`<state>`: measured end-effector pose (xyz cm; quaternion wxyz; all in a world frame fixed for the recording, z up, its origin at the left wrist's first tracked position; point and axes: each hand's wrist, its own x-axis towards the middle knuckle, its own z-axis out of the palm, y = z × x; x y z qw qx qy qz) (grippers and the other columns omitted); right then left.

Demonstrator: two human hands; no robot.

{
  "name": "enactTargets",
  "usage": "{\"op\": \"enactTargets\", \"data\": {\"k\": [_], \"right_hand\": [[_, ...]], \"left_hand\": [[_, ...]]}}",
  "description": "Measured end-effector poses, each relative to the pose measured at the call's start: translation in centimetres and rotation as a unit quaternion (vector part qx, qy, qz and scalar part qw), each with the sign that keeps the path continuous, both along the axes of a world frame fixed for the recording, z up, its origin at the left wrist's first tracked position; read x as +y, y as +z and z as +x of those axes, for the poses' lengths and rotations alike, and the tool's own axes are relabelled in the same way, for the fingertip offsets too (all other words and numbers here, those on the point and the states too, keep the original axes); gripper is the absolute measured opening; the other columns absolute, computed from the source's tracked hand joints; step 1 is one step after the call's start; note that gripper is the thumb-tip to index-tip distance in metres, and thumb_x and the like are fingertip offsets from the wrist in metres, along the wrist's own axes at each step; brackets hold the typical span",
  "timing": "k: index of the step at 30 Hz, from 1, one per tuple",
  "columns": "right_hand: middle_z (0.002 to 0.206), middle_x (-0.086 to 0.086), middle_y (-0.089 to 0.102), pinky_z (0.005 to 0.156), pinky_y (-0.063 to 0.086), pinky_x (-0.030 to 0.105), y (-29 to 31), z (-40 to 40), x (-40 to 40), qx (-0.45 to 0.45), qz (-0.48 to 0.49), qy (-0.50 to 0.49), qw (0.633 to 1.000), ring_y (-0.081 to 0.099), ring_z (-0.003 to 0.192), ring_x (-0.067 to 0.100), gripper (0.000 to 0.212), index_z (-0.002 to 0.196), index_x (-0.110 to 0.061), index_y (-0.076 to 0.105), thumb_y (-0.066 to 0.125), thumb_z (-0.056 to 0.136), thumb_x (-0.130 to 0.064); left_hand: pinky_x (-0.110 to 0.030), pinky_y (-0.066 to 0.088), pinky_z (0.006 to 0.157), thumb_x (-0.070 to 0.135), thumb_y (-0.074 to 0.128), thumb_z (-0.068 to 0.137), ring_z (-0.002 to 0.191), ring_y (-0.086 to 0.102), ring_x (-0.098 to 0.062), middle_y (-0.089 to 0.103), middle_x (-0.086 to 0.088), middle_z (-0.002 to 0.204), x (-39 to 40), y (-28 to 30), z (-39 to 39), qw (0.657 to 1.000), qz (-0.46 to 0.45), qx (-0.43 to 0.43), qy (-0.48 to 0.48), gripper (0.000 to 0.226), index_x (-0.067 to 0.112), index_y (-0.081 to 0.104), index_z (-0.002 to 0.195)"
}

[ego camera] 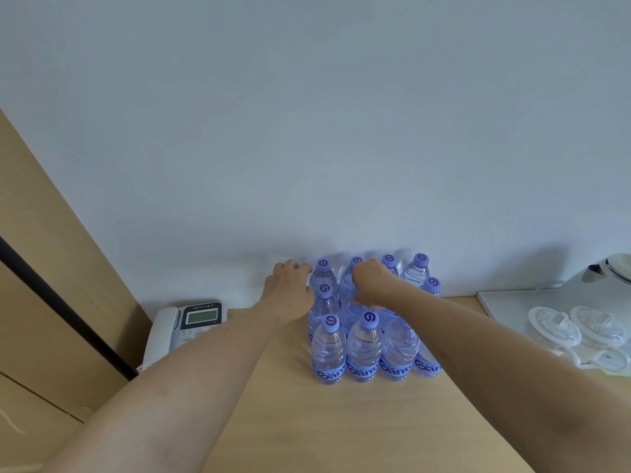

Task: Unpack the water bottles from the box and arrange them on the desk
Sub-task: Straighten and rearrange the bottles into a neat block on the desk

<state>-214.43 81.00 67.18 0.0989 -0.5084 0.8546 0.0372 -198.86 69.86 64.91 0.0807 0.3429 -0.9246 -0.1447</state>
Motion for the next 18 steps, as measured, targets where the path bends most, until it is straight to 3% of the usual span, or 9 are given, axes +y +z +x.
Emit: {"op": "enactTargets", "data": {"k": [2, 7, 10, 12, 14, 15, 18], "right_hand": [[0.06, 0.002, 0.039, 0.041, 0.026, 0.024, 0.14, 0.05, -0.05, 0.006, 0.008, 0.013, 1.0, 0.046, 0.062, 0.021, 0.037, 0.058, -0.014, 0.038, 0.061, 0.085, -0.007], [0.058, 0.003, 0.032, 0.041, 0.023, 0.024, 0.26, 0.08, 0.0, 0.009, 0.005, 0.022, 1.0, 0.034, 0.056, 0.02, 0.037, 0.056, -0.013, 0.033, 0.056, 0.079, 0.004], [0.061, 0.004, 0.038, 0.041, 0.026, 0.023, 0.29, 0.08, 0.18, 0.01, 0.013, 0.023, 1.0, 0.04, 0.056, 0.02, 0.029, 0.059, -0.011, 0.041, 0.054, 0.079, 0.005], [0.073, 0.01, 0.055, 0.043, 0.035, 0.027, 0.29, -0.05, 0.23, 0.015, 0.011, 0.026, 0.999, 0.052, 0.065, 0.025, 0.013, 0.074, -0.002, 0.061, 0.053, 0.079, 0.006], [0.097, 0.019, 0.065, 0.055, 0.049, 0.039, 0.5, 0.09, 0.36, 0.012, 0.004, 0.032, 0.999, 0.062, 0.078, 0.032, 0.029, 0.102, 0.001, 0.07, 0.052, 0.08, 0.007], [0.097, 0.019, 0.065, 0.054, 0.048, 0.04, 0.41, 0.08, 0.37, 0.007, 0.003, 0.034, 0.999, 0.061, 0.079, 0.033, 0.03, 0.103, 0.001, 0.07, 0.052, 0.08, 0.008], [0.068, 0.007, 0.048, 0.044, 0.032, 0.026, 0.3, 0.07, 0.25, 0.002, 0.006, 0.025, 1.0, 0.048, 0.071, 0.028, 0.013, 0.076, -0.005, 0.059, 0.054, 0.08, 0.006]], "left_hand": [[-0.039, 0.041, 0.094, 0.022, 0.048, 0.09, 0.124, 0.038, -0.027, 0.047, -0.007, 0.134, 0.04, 0.01, -0.02, 1.0, -0.002, -0.003, -0.003, 0.048, 0.02, 0.045, 0.137], [-0.038, 0.042, 0.094, 0.022, 0.048, 0.089, 0.123, 0.039, -0.028, 0.048, -0.007, 0.132, 0.03, 0.37, -0.27, 1.0, -0.012, 0.002, -0.003, 0.046, 0.019, 0.047, 0.136], [-0.039, 0.042, 0.094, 0.021, 0.048, 0.089, 0.123, 0.039, -0.028, 0.048, -0.007, 0.132, -0.05, 0.5, -0.45, 1.0, -0.013, 0.004, -0.005, 0.046, 0.019, 0.047, 0.134], [-0.039, 0.042, 0.094, 0.021, 0.048, 0.089, 0.123, 0.039, -0.028, 0.048, -0.007, 0.132, -0.01, 0.45, -0.53, 1.0, -0.01, 0.001, -0.005, 0.045, 0.019, 0.047, 0.134], [-0.039, 0.042, 0.093, 0.021, 0.048, 0.089, 0.123, 0.039, -0.028, 0.048, -0.007, 0.132, 0.12, 0.42, -0.62, 1.0, -0.009, -0.003, -0.006, 0.044, 0.018, 0.048, 0.134], [-0.039, 0.042, 0.093, 0.021, 0.048, 0.09, 0.122, 0.039, -0.028, 0.048, -0.007, 0.131, 0.23, 0.45, -0.7, 1.0, -0.009, -0.004, -0.006, 0.044, 0.018, 0.048, 0.133], [-0.038, 0.042, 0.093, 0.021, 0.048, 0.089, 0.121, 0.04, -0.028, 0.049, -0.007, 0.129, 0.55, 0.62, -1.01, 1.0, -0.012, -0.003, -0.009, 0.044, 0.018, 0.048, 0.133]]}}
